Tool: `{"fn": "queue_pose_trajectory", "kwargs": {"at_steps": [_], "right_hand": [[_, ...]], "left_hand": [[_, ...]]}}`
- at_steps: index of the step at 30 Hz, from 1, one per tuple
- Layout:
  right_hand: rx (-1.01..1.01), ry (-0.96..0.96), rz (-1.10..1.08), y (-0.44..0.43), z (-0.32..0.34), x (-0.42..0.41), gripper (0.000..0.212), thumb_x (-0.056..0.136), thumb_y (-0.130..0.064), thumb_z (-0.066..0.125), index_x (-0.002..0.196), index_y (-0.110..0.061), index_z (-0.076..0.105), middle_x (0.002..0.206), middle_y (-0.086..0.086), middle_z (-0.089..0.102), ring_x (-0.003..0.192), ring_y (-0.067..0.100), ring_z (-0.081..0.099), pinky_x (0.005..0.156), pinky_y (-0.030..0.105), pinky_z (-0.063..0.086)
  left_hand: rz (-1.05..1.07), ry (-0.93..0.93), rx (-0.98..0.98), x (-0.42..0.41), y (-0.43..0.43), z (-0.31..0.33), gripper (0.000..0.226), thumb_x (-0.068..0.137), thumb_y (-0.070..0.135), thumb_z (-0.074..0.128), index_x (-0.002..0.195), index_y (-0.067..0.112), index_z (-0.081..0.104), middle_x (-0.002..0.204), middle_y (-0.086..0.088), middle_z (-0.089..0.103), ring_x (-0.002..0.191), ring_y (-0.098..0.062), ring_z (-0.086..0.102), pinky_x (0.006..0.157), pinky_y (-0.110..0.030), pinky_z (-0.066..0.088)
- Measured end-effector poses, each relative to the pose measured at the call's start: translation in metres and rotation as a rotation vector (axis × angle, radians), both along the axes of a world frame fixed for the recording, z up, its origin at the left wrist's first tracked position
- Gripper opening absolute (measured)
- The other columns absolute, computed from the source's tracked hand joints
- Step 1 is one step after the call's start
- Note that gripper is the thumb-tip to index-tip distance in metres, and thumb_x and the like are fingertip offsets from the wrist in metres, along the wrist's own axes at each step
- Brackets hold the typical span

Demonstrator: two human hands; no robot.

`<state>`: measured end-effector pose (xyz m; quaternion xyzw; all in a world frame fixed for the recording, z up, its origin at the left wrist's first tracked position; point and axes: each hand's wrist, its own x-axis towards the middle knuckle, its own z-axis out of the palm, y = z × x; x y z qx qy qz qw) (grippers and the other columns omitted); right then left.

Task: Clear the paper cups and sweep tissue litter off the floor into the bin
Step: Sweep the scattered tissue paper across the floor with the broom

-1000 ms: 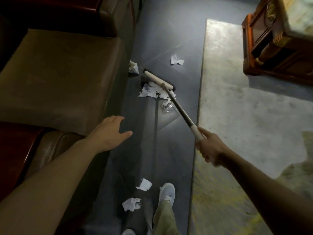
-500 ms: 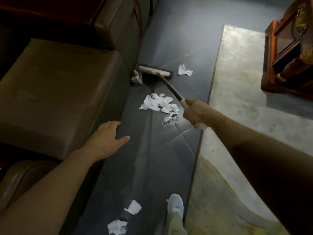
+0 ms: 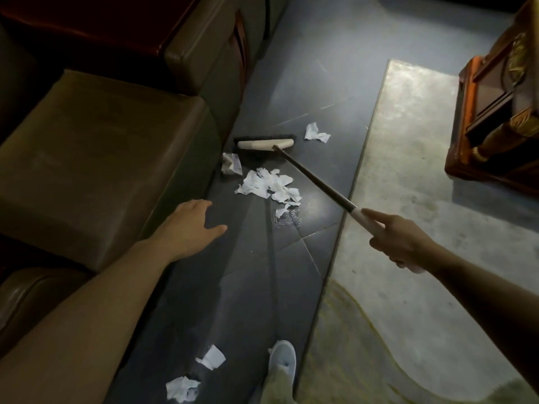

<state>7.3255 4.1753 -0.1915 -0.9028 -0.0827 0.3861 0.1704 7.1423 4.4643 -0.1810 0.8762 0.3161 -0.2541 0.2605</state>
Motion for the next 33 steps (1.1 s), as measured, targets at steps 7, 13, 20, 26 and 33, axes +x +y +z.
{"fn": "queue_pose_trajectory", "kwargs": {"at_steps": [7, 13, 20, 26, 33], "right_hand": [[0.134, -0.104, -0.184, 0.054, -0.025, 0.042, 0.064, 0.091, -0.009, 0.054, 0.147, -0.030, 0.033, 0.108, 0.017, 0.058, 0.057, 0.020, 0.055, 0.043, 0.027, 0.046], [0.181, -0.018, -0.325, 0.092, -0.063, 0.109, 0.060, 0.089, 0.000, 0.053, 0.144, -0.022, 0.041, 0.084, 0.016, 0.052, 0.057, 0.022, 0.049, 0.038, 0.022, 0.042], [0.064, 0.111, -0.283, 0.071, -0.124, 0.068, 0.052, 0.096, -0.007, 0.048, 0.142, -0.020, 0.030, 0.075, 0.013, 0.043, 0.057, 0.022, 0.043, 0.036, 0.024, 0.041], [-0.060, 0.166, -0.278, 0.028, -0.124, -0.063, 0.079, 0.090, -0.007, 0.046, 0.150, -0.042, 0.009, 0.091, 0.025, 0.057, 0.053, 0.028, 0.053, 0.045, 0.030, 0.045], [-0.020, 0.101, -0.257, -0.002, -0.086, -0.235, 0.073, 0.091, -0.008, 0.049, 0.149, -0.037, 0.017, 0.116, 0.011, 0.053, 0.072, 0.017, 0.047, 0.051, 0.020, 0.034]], "left_hand": [[-0.008, -0.033, 0.025, 0.003, 0.005, 0.003, 0.072, 0.091, 0.045, 0.053, 0.149, 0.017, 0.021, 0.156, -0.002, 0.019, 0.144, -0.019, 0.016, 0.114, -0.035, 0.021], [0.030, -0.055, -0.028, -0.005, 0.021, -0.016, 0.070, 0.092, 0.045, 0.052, 0.149, 0.018, 0.021, 0.156, 0.001, 0.020, 0.143, -0.016, 0.016, 0.113, -0.032, 0.020], [0.072, -0.029, -0.063, -0.025, 0.032, -0.041, 0.070, 0.091, 0.044, 0.052, 0.149, 0.019, 0.023, 0.155, 0.000, 0.023, 0.141, -0.018, 0.022, 0.111, -0.032, 0.024], [0.009, -0.046, -0.083, -0.053, 0.033, -0.040, 0.071, 0.091, 0.045, 0.053, 0.148, 0.017, 0.023, 0.154, -0.002, 0.024, 0.140, -0.019, 0.023, 0.111, -0.031, 0.024], [-0.164, -0.062, -0.093, -0.115, 0.024, -0.029, 0.073, 0.091, 0.047, 0.054, 0.149, 0.017, 0.022, 0.155, -0.004, 0.021, 0.142, -0.019, 0.020, 0.113, -0.033, 0.023]]}}
